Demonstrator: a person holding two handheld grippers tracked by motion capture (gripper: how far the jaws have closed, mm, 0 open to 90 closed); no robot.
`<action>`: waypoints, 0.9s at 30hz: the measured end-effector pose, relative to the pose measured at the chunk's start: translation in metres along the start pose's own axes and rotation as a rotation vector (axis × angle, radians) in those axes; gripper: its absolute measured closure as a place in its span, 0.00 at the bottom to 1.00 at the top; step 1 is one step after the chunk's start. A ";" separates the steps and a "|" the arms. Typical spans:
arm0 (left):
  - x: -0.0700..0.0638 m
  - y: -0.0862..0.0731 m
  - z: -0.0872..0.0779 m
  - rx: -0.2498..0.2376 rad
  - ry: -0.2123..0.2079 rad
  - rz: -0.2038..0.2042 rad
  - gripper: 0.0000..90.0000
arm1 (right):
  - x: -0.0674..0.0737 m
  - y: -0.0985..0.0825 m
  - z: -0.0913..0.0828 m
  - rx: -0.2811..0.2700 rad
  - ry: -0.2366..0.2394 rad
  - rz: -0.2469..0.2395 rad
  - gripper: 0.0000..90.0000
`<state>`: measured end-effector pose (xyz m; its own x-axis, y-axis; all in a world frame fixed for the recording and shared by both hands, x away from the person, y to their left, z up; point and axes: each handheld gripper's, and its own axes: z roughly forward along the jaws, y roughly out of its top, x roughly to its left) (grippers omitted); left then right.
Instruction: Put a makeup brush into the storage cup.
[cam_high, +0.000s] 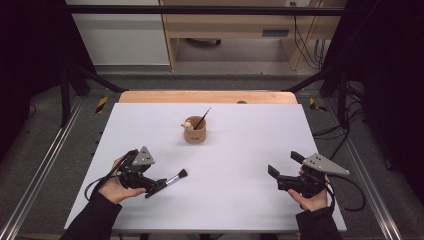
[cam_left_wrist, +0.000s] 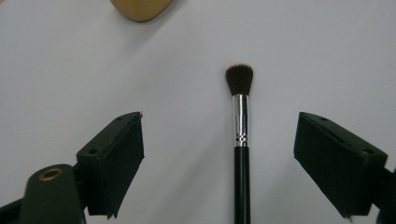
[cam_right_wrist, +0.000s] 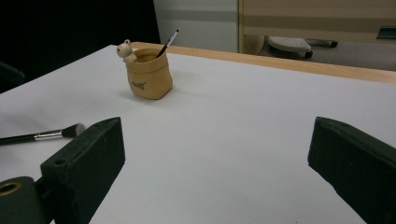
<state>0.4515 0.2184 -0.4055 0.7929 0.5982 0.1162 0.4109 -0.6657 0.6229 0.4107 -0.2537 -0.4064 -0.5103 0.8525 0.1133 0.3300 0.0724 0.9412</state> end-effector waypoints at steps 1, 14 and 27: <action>-0.001 0.000 0.002 0.005 -0.001 0.000 0.18 | 0.000 0.000 0.000 0.000 0.001 0.001 0.05; -0.006 0.006 0.022 0.109 -0.049 0.038 0.22 | 0.001 0.000 0.001 0.001 0.005 0.000 0.05; -0.007 0.009 0.036 0.212 -0.090 0.072 0.33 | 0.000 -0.001 0.001 0.002 0.009 -0.006 0.05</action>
<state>0.4660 0.1922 -0.4283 0.8565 0.5099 0.0795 0.4294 -0.7896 0.4384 0.4115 -0.2528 -0.4074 -0.5197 0.8471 0.1107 0.3288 0.0787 0.9411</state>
